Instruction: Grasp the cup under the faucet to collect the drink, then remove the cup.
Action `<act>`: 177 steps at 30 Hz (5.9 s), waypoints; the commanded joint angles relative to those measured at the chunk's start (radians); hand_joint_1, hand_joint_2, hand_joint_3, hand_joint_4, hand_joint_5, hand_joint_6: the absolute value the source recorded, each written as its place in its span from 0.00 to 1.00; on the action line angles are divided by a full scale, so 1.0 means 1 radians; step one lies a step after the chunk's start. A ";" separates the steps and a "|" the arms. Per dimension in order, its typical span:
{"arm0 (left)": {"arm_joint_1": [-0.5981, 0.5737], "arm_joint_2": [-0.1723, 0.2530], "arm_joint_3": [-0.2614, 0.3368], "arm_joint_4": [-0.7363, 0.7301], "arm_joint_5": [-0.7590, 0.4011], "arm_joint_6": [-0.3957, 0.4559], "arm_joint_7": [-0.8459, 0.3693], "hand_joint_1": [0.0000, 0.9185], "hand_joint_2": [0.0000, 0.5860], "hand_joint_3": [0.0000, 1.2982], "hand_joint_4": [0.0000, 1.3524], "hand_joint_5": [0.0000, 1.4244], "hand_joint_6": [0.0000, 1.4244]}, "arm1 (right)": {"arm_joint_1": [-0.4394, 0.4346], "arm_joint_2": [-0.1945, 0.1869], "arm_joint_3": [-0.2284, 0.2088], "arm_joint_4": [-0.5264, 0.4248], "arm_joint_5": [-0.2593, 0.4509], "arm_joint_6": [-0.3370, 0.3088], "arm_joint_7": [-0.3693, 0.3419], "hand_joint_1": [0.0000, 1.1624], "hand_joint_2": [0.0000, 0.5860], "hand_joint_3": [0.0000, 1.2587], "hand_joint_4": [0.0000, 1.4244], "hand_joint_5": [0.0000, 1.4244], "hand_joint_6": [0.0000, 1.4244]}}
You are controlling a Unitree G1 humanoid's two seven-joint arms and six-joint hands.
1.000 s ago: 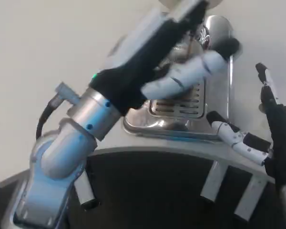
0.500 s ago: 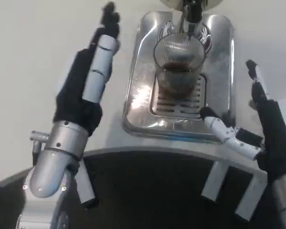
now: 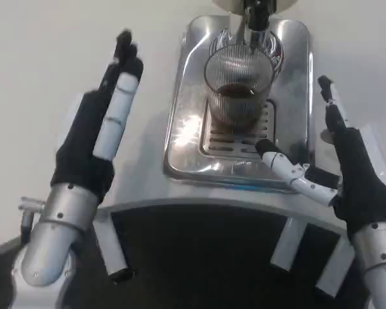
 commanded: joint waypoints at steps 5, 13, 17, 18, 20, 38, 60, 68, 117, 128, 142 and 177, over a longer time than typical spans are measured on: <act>0.084 0.031 -0.011 0.009 0.086 -0.039 0.033 0.00 0.39 0.00 0.00 0.00 0.00 | -0.042 0.000 0.028 0.059 0.031 -0.018 -0.034 0.58 0.42 0.01 0.00 0.01 0.09; 0.116 0.002 -0.001 -0.009 0.061 -0.023 0.055 0.00 0.39 0.00 0.00 0.00 0.00 | -0.106 -0.007 0.036 0.142 0.044 -0.041 -0.077 0.62 0.39 0.01 0.00 0.01 0.09; 0.125 -0.002 0.003 -0.014 0.052 -0.025 0.052 0.00 0.39 0.00 0.00 0.00 0.00 | -0.142 0.003 0.045 0.191 0.052 -0.049 -0.103 0.62 0.39 0.01 0.00 0.01 0.09; 0.127 -0.004 0.004 -0.015 0.049 -0.024 0.052 0.00 0.39 0.00 0.00 0.00 0.00 | -0.152 0.004 0.048 0.205 0.054 -0.053 -0.108 0.62 0.39 0.01 0.00 0.02 0.10; 0.132 -0.005 0.007 -0.018 0.041 -0.023 0.052 0.00 0.39 0.00 0.00 0.00 0.00 | -0.169 0.004 0.051 0.229 0.063 -0.062 -0.114 0.63 0.39 0.01 0.00 0.02 0.10; 0.136 -0.006 0.024 0.001 0.024 -0.018 0.049 0.00 0.40 0.00 0.00 0.00 0.00 | -0.259 0.047 0.066 0.423 0.119 -0.172 -0.238 0.65 0.38 0.05 0.03 0.04 0.13; 0.132 -0.002 0.028 0.007 0.016 -0.012 0.049 0.00 0.40 0.00 0.00 0.00 0.00 | -0.282 0.102 0.129 0.522 0.069 -0.214 -0.383 0.68 0.36 0.06 0.04 0.05 0.14; 0.130 0.001 0.038 0.005 0.017 -0.009 0.054 0.00 0.40 0.00 0.00 0.00 0.00 | -0.317 0.131 0.112 0.576 0.046 -0.195 -0.456 0.85 0.38 0.12 0.09 0.11 0.21; 0.164 0.010 0.034 -0.029 0.029 0.004 0.064 0.00 0.40 0.00 0.00 0.00 0.00 | -0.172 0.111 0.165 0.269 -0.037 -0.093 -0.492 1.00 0.61 0.51 0.45 0.52 0.70; 0.178 0.006 0.038 -0.048 0.034 0.012 0.074 0.00 0.40 0.00 0.00 0.00 0.00 | -0.137 0.103 0.177 0.200 -0.034 -0.085 -0.452 1.00 0.59 0.54 0.48 0.53 0.72; 0.204 0.036 0.042 -0.073 0.069 0.018 0.080 0.00 0.40 0.00 0.00 0.00 0.00 | -0.073 0.083 0.169 0.116 -0.017 -0.102 -0.373 1.00 0.57 0.58 0.51 0.55 0.74; 0.371 0.449 -0.021 -0.369 0.825 -0.067 0.036 0.00 0.24 0.00 0.00 0.00 0.00 | 0.262 -0.094 0.170 -0.312 0.073 -0.241 -0.068 1.00 0.55 0.58 0.52 0.56 0.76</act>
